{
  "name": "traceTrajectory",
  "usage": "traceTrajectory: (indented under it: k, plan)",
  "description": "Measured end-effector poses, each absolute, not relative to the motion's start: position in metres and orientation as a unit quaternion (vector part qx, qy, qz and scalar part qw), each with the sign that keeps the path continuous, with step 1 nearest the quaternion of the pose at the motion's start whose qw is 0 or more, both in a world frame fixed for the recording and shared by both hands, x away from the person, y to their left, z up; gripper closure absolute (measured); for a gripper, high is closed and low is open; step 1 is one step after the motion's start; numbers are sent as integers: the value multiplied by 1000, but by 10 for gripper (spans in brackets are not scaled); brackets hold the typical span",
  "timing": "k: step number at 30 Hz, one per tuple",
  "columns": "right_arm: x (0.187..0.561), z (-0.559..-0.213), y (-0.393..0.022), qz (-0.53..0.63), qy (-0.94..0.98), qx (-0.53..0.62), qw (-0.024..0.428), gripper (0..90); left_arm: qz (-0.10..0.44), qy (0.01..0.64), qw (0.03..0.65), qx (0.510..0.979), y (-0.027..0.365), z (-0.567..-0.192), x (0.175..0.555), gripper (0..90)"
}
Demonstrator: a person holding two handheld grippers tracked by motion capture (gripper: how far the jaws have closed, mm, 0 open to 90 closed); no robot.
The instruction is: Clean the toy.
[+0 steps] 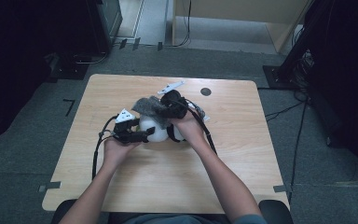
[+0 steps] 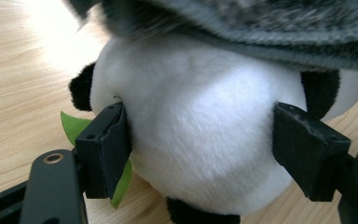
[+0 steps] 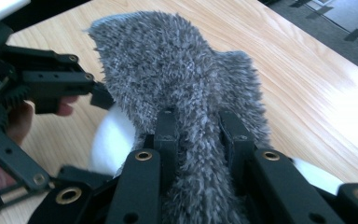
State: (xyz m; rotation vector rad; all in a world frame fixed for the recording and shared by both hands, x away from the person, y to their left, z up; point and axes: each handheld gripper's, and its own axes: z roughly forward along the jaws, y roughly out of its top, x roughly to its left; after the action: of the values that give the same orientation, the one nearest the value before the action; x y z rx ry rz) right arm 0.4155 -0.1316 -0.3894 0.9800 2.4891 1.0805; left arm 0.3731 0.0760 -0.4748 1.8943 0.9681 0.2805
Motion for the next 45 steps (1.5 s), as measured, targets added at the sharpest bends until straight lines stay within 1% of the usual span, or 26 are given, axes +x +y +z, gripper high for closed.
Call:
traceTrajectory:
  k: [11, 18, 30, 37, 45]
  plan:
    - [410, -380, -175, 379, 840, 363, 138, 748, 115, 396, 482, 773, 76, -477, 374, 228]
    - [407, -372, -203, 381, 828, 380, 158, 747, 113, 395, 483, 773, 77, -477, 374, 227]
    - [403, -372, -245, 380, 808, 415, 174, 746, 110, 391, 488, 773, 79, -478, 375, 222]
    - [402, -371, -249, 387, 803, 421, 168, 750, 110, 391, 487, 773, 79, -478, 375, 221]
    - [400, -353, -225, 412, 805, 394, 166, 749, 114, 393, 490, 770, 77, -478, 374, 219]
